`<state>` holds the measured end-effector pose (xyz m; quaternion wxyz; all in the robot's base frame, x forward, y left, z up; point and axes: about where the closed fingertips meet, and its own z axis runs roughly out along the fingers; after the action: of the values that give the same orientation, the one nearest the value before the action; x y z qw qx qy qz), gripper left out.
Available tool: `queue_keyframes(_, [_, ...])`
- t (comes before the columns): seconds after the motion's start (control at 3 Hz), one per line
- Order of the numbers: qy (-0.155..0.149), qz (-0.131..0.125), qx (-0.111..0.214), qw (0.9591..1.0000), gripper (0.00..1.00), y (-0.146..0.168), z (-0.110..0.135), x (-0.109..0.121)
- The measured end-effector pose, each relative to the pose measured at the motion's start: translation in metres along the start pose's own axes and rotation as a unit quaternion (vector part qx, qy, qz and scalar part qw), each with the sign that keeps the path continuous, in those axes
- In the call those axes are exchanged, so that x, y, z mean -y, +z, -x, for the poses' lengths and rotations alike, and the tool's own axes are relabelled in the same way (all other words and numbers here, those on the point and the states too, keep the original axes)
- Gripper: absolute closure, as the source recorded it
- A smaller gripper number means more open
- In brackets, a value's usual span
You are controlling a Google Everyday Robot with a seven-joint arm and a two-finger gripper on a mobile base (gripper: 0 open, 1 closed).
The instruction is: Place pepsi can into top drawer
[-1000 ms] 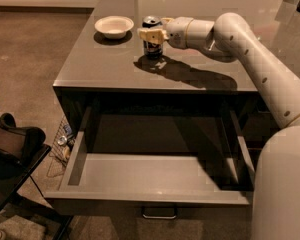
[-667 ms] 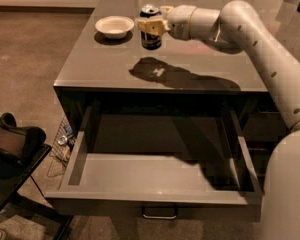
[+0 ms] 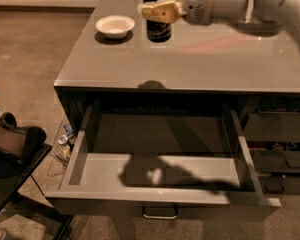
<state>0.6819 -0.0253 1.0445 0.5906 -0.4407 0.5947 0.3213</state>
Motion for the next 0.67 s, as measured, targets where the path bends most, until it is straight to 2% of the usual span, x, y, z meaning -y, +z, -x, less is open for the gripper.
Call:
queue_keyframes(0.33, [0.003,-0.005,-0.057,0.9984,1.0,-0.034,-0.022,-0.033])
queue_keyframes(0.67, [0.014,-0.032,-0.078,0.9964,1.0,-0.062,-0.058,-0.059])
